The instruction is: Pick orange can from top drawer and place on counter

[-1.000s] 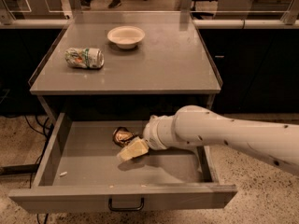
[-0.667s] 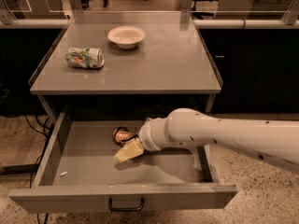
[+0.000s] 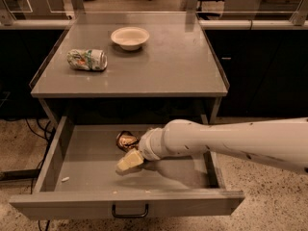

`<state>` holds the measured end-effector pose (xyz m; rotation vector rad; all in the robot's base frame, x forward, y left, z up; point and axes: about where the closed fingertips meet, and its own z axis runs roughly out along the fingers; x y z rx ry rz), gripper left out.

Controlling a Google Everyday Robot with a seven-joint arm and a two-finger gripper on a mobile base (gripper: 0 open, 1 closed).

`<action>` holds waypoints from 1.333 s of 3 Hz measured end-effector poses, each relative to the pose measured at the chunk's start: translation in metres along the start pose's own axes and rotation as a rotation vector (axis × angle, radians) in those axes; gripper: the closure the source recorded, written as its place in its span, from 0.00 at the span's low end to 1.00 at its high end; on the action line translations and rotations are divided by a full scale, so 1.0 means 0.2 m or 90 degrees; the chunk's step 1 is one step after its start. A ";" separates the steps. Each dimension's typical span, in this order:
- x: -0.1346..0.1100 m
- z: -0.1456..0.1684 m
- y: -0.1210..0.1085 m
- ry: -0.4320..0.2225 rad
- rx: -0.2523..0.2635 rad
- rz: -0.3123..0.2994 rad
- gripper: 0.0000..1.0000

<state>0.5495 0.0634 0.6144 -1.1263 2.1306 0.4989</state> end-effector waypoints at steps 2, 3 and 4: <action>0.00 0.00 0.00 0.000 0.000 -0.001 0.50; 0.00 0.00 0.00 0.000 0.000 -0.001 0.73; 0.00 0.00 0.00 0.000 0.000 -0.001 0.96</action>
Offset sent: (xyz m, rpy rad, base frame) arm 0.0004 0.0011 0.0000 -0.0001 -0.0013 0.0008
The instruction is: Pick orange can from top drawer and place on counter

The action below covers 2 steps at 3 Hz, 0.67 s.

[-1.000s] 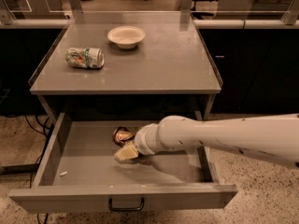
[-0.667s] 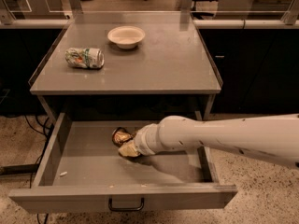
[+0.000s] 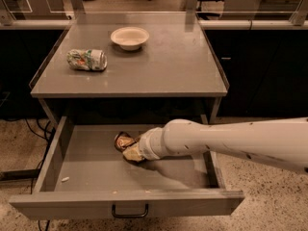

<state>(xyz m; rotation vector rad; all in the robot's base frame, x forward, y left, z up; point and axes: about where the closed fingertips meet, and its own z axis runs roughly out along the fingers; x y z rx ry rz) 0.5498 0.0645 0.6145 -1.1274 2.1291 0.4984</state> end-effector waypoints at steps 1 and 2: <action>0.00 0.00 0.00 0.000 0.000 0.000 1.00; 0.00 0.00 0.00 0.000 0.000 0.000 1.00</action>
Offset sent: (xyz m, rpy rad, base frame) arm 0.0000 0.0000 0.0000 0.0000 0.0000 0.0000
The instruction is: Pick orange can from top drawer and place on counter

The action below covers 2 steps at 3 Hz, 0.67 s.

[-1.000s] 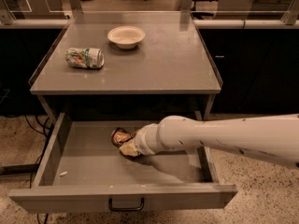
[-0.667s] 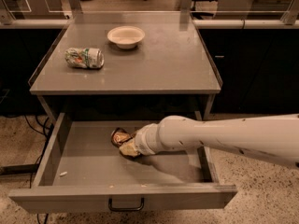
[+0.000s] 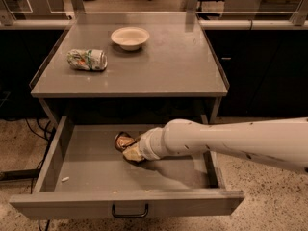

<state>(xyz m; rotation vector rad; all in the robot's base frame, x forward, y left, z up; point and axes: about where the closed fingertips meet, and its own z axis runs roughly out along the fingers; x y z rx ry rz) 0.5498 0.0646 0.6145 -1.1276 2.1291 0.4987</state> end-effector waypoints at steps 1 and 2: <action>-0.01 -0.01 0.00 0.003 -0.016 0.004 1.00; -0.07 -0.09 -0.03 -0.008 -0.040 0.008 1.00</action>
Offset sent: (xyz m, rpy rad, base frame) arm 0.0112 -0.0237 0.0538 0.0796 0.0632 0.0596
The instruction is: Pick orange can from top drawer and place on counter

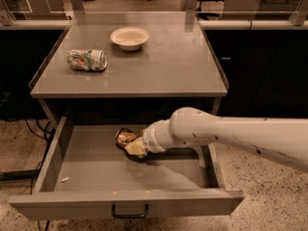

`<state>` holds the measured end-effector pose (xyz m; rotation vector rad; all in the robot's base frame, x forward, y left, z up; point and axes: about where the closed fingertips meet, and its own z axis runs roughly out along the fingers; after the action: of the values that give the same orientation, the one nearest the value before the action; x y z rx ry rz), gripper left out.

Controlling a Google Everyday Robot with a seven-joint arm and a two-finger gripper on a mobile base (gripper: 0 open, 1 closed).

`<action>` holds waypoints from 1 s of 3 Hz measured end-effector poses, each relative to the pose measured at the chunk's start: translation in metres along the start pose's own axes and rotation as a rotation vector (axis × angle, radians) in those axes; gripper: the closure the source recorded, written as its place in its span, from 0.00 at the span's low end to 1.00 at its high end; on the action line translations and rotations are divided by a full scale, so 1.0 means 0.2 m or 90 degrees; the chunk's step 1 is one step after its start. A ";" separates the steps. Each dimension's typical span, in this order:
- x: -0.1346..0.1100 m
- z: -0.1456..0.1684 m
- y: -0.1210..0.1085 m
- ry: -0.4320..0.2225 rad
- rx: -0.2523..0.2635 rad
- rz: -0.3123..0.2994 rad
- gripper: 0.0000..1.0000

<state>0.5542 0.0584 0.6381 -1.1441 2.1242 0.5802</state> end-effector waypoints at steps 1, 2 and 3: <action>-0.06 -0.15 -0.03 -0.018 -0.010 -0.001 1.00; -0.08 -0.30 -0.07 -0.031 -0.010 0.000 1.00; -0.09 -0.45 -0.09 -0.039 -0.001 -0.006 1.00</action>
Offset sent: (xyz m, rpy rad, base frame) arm -0.0044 -0.0674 0.0795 0.0707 -0.0287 -0.0057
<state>0.5467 0.0021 0.7111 -1.1220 2.0657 0.6062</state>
